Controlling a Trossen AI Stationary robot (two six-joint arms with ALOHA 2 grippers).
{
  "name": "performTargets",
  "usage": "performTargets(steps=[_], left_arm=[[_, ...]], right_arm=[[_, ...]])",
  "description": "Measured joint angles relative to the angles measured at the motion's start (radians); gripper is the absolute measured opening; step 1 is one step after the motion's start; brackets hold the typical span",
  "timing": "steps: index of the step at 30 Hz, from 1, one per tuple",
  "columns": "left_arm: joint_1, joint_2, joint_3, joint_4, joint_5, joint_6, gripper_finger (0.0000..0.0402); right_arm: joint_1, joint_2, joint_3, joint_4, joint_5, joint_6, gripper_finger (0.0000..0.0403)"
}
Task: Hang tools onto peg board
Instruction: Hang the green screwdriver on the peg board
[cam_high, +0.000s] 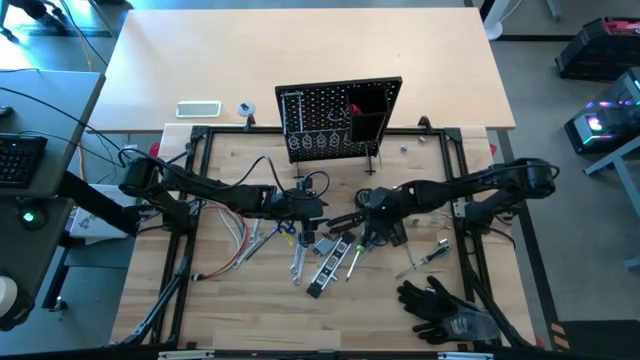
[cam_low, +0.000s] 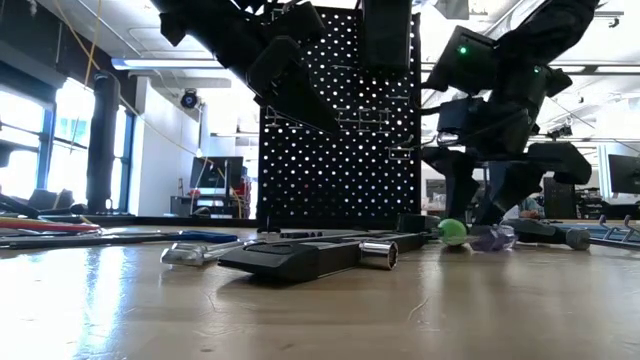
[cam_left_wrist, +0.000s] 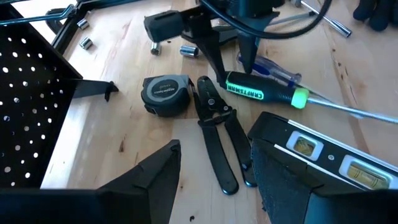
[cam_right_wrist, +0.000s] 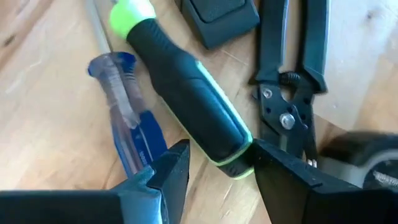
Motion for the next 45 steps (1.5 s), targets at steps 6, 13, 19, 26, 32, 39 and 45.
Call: performTargets(steps=[6,13,19,26,32,39,45], left_arm=[[0.000,0.000,0.000,0.001,0.000,0.000,0.0188],[0.000,0.000,0.000,0.009,0.000,0.000,0.0188],[0.000,0.000,0.000,0.019,0.000,0.000,0.0188],[-0.001,0.000,0.000,0.020,0.010,0.000,0.0188],[0.000,0.000,0.000,0.032,0.012,0.001,0.0188],[0.000,0.000,0.000,0.034,0.100,-0.002,0.0188],[0.007,0.032,0.002,0.065,0.180,-0.048,0.0188]], right_arm=[[0.030,0.003,-0.001,0.011,-0.009,-0.016,0.0168],[0.061,0.011,-0.003,0.059,-0.050,-0.016,0.0168],[0.061,0.121,0.001,0.100,-0.056,-0.012,0.0168],[0.064,0.155,0.003,0.073,-0.046,0.042,0.0158],[0.064,0.100,-0.003,0.065,-0.018,0.051,0.0107],[0.068,0.070,-0.001,0.050,0.029,0.113,0.0107],[0.105,0.057,0.059,-0.029,0.144,0.114,0.0107]])
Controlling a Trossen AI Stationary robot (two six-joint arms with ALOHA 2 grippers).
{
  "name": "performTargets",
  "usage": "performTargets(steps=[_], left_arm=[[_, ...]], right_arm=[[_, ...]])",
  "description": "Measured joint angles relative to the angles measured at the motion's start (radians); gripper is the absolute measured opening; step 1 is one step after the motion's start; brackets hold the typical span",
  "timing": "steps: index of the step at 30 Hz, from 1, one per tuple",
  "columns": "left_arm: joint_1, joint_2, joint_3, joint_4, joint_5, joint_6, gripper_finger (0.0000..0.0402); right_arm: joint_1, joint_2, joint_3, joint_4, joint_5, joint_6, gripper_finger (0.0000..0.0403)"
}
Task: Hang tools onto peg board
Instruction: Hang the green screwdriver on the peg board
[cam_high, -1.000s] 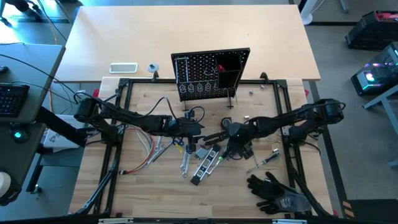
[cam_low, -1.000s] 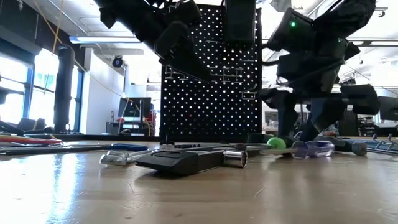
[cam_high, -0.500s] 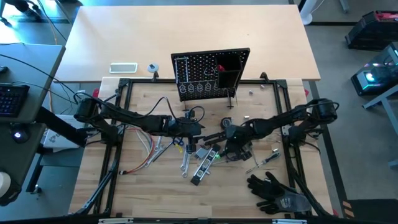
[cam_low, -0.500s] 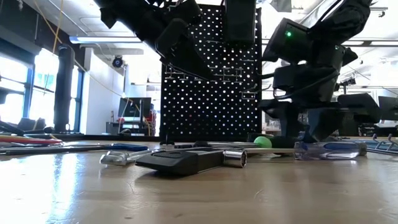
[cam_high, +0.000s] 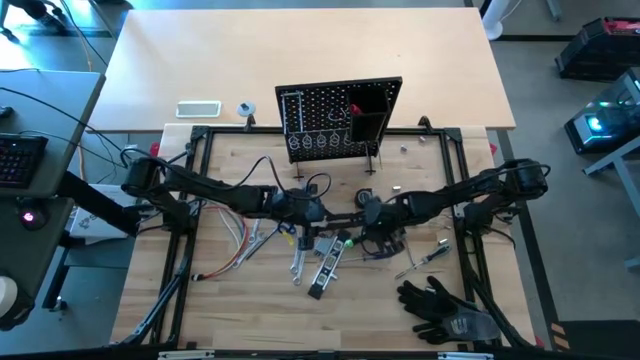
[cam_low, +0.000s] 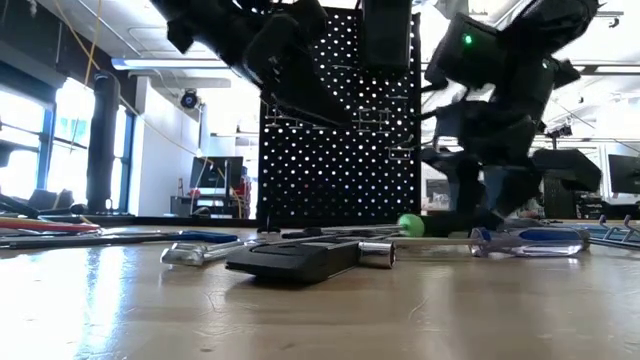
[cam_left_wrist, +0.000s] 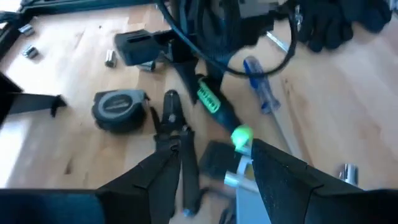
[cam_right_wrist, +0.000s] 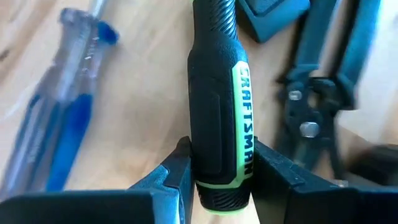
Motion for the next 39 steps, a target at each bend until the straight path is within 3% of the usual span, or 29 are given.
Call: performTargets(steps=[11,19,32,39], left_arm=[[0.014,0.091,-0.001,0.111,0.049,-0.102,0.0188],[0.060,0.091,-0.001,0.183,0.204,-0.228,0.0188],[0.099,0.091,-0.001,0.217,0.331,-0.324,0.0188],[0.106,0.113,-0.002,0.201,0.381,-0.371,0.0189]], right_arm=[[0.047,-0.015,0.212,-0.194,0.158,-0.042,0.0107],[0.049,-0.015,0.310,-0.231,0.165,-0.131,0.0107],[0.049,-0.013,0.364,-0.185,0.158,-0.259,0.0107],[0.049,0.048,0.377,-0.142,0.156,-0.314,0.0107]])
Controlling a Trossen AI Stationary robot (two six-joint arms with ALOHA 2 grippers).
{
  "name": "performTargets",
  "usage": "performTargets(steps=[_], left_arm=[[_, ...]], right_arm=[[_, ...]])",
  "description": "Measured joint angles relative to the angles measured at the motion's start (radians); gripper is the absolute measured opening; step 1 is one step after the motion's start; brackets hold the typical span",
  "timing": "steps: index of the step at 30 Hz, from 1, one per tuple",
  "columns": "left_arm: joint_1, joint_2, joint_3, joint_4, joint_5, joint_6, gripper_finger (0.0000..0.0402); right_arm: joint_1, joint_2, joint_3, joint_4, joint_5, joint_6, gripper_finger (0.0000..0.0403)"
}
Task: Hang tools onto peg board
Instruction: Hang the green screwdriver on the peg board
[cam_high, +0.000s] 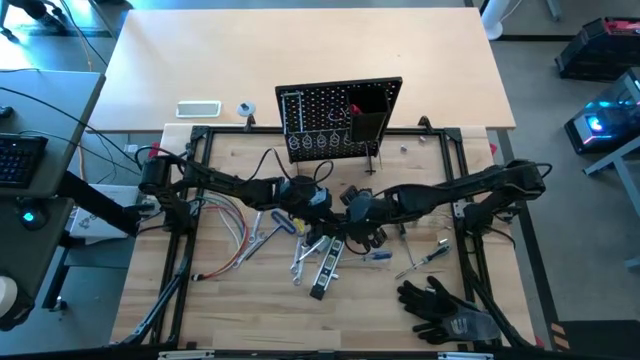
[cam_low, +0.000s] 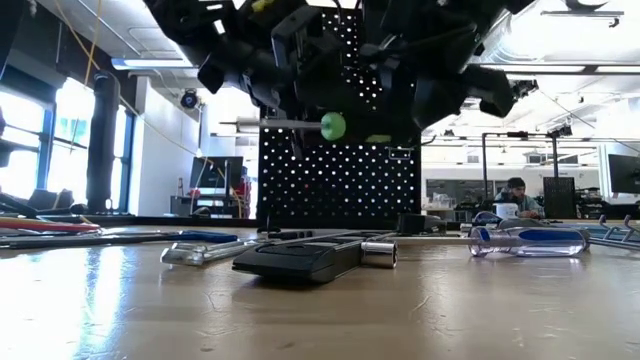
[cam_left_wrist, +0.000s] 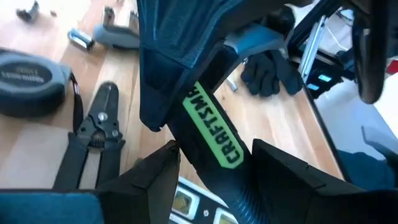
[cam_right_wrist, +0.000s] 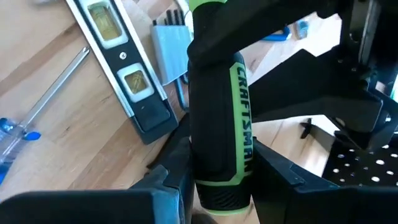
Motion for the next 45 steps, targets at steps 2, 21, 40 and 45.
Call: performTargets(steps=[2,21,40,45], left_arm=[[0.001,0.009,-0.001,-0.015,0.000,-0.002,0.0189],[0.015,0.034,0.014,-0.001,0.001,-0.017,0.0168],[0.018,0.034,0.014,0.013,0.006,0.110,0.0092],[0.015,0.033,0.014,0.051,0.015,0.158,0.0092]], right_arm=[[0.000,0.029,0.015,0.003,0.007,-0.003,0.0107],[0.025,0.097,0.123,0.037,0.105,-0.103,0.0107],[0.035,0.054,0.121,-0.061,0.248,0.195,0.0233],[0.044,-0.036,0.120,-0.164,0.278,0.361,0.0250]])
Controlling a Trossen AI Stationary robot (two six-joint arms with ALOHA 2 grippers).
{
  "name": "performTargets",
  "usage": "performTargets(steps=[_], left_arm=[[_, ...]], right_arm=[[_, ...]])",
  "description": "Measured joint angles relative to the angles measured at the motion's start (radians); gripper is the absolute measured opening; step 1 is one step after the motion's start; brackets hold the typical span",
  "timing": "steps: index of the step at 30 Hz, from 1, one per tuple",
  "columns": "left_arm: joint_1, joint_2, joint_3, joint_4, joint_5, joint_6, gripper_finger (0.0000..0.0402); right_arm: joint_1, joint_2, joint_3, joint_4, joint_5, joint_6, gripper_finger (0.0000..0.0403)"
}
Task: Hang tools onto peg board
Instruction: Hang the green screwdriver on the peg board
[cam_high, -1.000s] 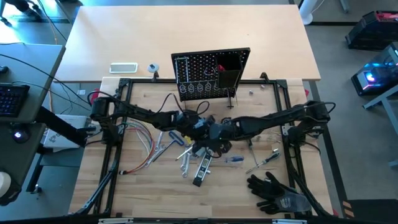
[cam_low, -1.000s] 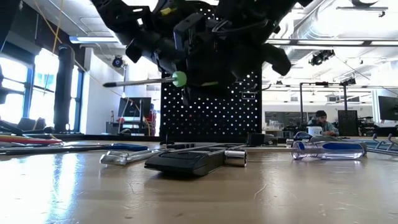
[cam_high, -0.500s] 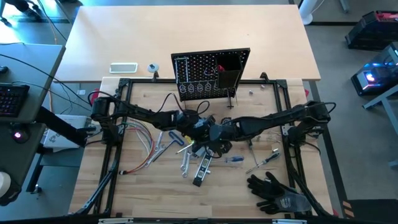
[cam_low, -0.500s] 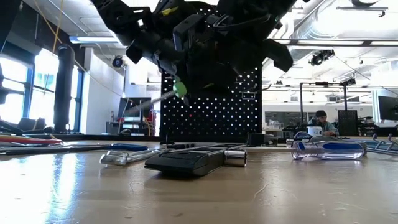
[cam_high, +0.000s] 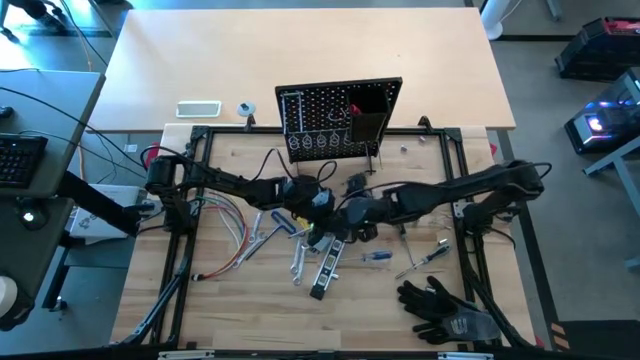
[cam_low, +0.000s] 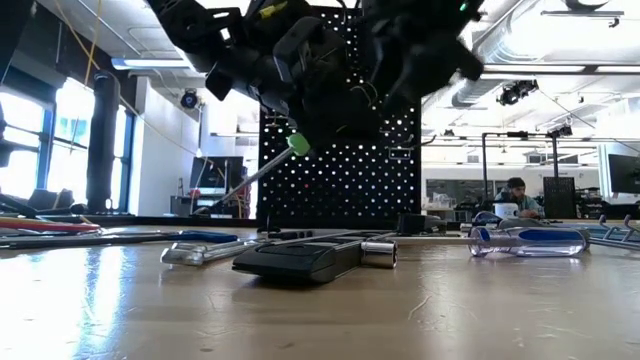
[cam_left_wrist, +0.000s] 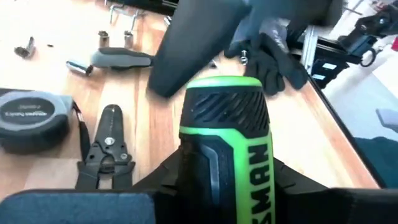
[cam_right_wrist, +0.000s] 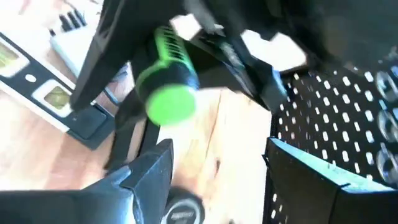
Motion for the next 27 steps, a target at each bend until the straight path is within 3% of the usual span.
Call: performTargets(steps=[7,16,22,27], left_arm=[[0.001,-0.003,0.000,0.103,-0.001,0.046,0.0092],[-0.005,-0.070,0.000,0.252,-0.017,0.155,0.0092],[-0.010,-0.166,0.000,0.332,-0.035,0.255,0.0092],[-0.012,-0.265,0.000,0.368,-0.057,0.354,0.0092]], right_arm=[[0.051,-0.150,0.000,-0.121,-0.003,0.222,0.0250],[0.130,-0.254,-0.001,-0.204,-0.006,0.378,0.0251],[0.152,-0.270,-0.001,-0.164,-0.020,0.403,0.0252],[0.152,-0.270,-0.002,-0.062,-0.092,0.357,0.0252]])
